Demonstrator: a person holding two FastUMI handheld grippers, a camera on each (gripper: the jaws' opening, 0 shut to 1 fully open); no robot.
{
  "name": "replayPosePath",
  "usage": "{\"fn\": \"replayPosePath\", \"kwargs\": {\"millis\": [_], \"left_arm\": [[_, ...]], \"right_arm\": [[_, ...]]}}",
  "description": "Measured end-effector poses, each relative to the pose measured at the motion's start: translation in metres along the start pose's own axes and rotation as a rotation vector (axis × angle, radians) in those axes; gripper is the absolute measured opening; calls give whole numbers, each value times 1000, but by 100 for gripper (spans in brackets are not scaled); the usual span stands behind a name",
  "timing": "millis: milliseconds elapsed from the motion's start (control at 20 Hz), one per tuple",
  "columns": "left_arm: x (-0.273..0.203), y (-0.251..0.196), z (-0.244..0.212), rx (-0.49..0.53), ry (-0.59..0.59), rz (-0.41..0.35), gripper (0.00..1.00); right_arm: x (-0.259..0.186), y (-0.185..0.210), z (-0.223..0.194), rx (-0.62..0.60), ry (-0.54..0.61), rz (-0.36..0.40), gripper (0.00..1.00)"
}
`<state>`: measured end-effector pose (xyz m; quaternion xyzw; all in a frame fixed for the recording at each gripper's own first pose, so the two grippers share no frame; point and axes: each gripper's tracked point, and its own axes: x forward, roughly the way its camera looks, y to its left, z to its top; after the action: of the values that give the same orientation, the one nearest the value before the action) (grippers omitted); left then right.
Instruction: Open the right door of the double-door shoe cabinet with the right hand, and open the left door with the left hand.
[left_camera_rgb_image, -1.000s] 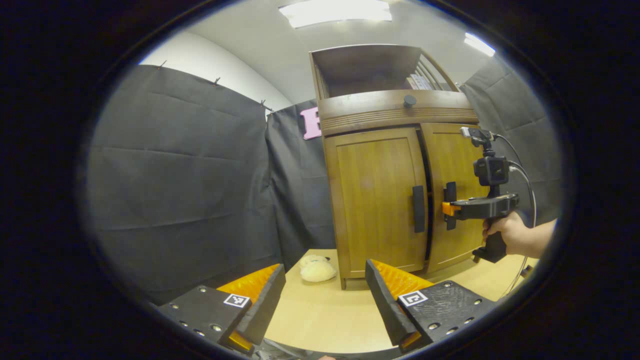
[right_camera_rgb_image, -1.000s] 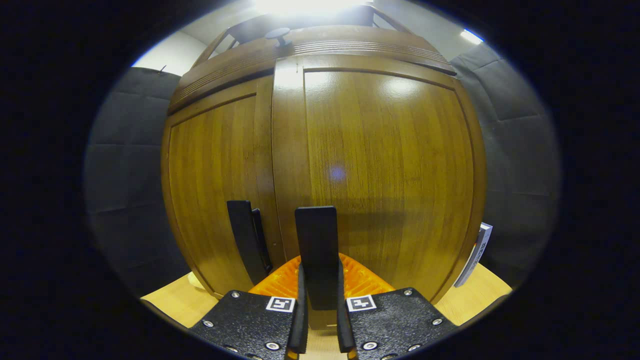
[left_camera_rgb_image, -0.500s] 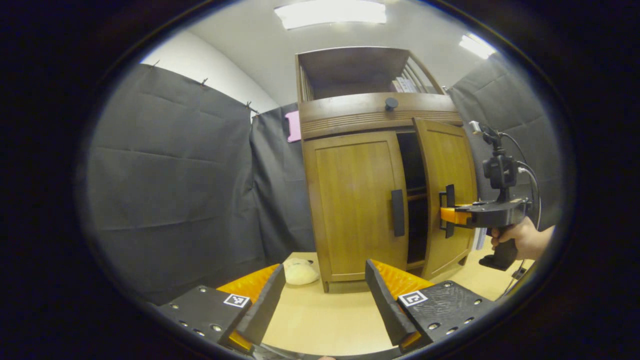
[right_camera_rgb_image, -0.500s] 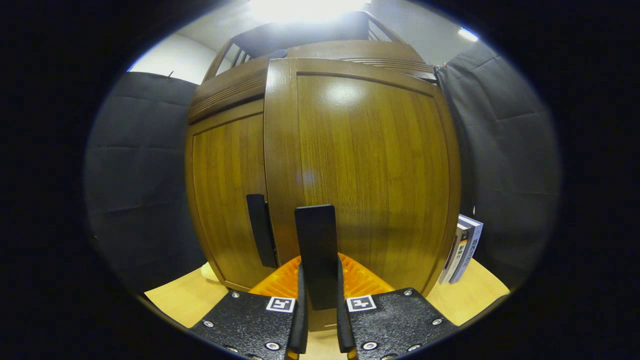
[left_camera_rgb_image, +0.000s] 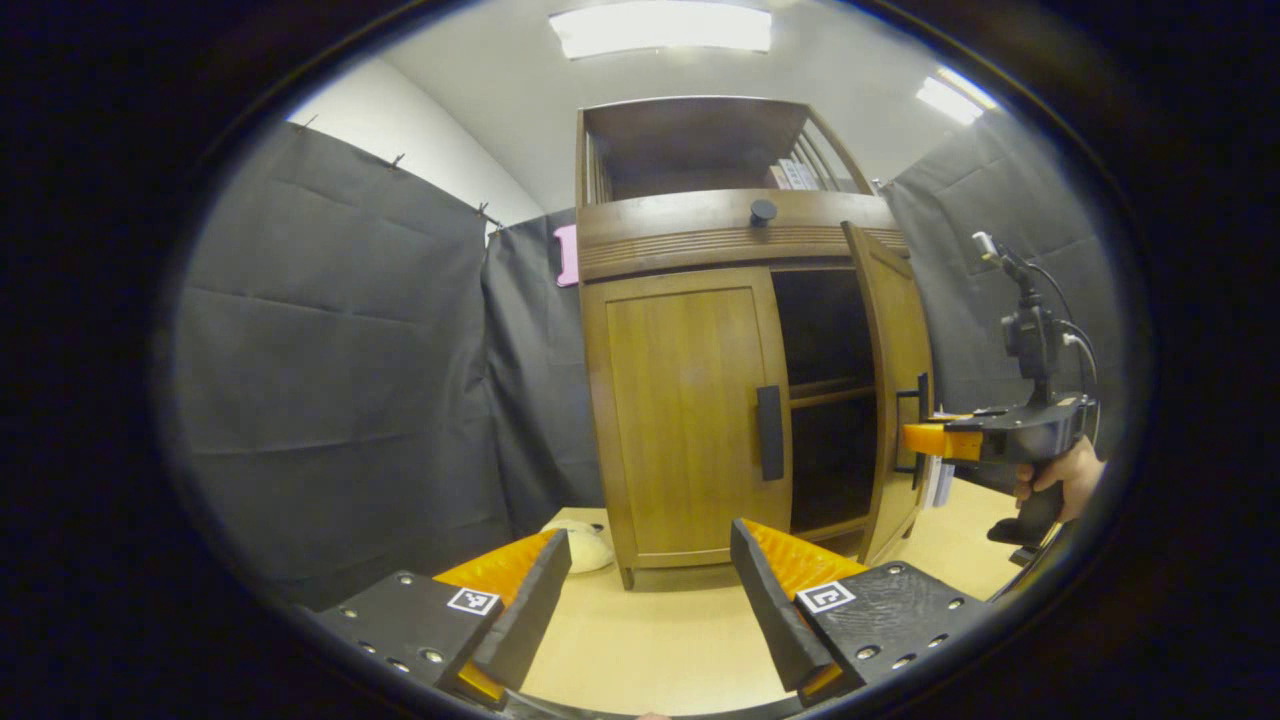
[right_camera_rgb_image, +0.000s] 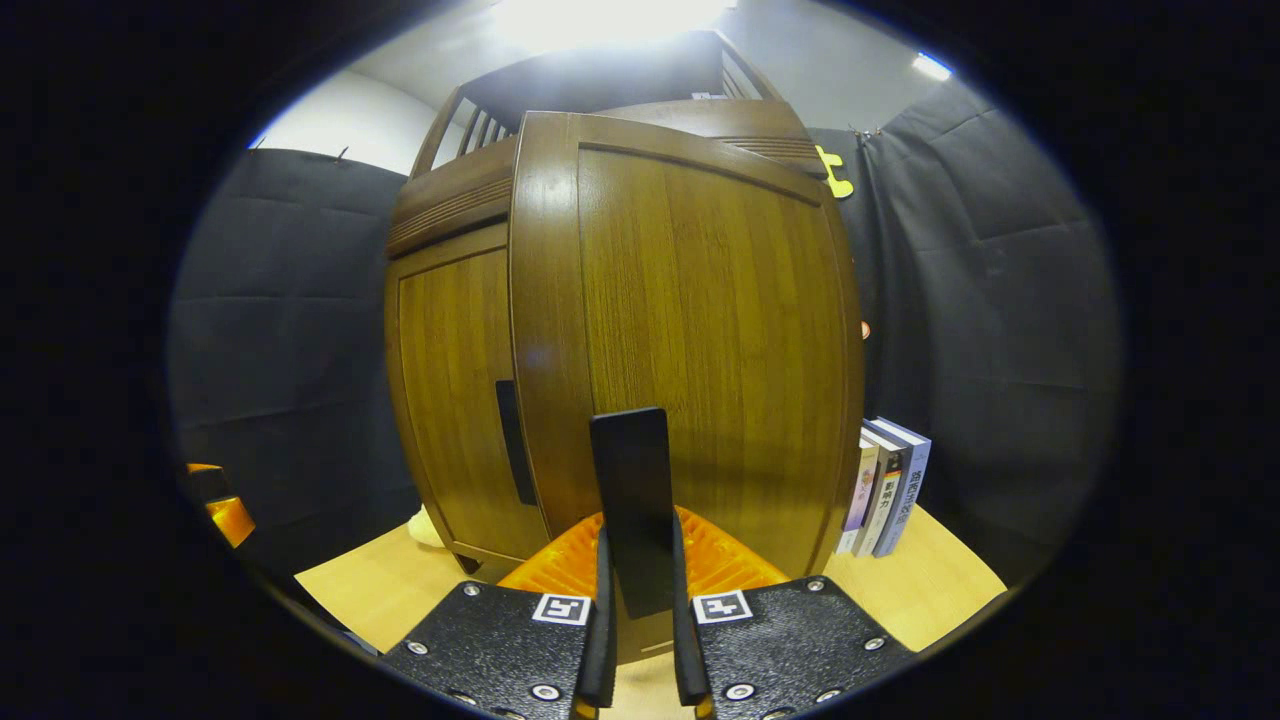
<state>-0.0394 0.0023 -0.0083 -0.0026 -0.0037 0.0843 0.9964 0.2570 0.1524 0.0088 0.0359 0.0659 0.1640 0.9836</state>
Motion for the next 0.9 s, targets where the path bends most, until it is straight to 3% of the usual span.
{"fn": "replayPosePath", "kwargs": {"millis": [350,900], "left_arm": [[2,-5,-3,-27,18,-57,92],[18,-24,-10,-55,28,-166,92]], "right_arm": [[-15,-7,4,-3,7,-27,23],[-70,-67,4,-30,26,-153,22]]}}
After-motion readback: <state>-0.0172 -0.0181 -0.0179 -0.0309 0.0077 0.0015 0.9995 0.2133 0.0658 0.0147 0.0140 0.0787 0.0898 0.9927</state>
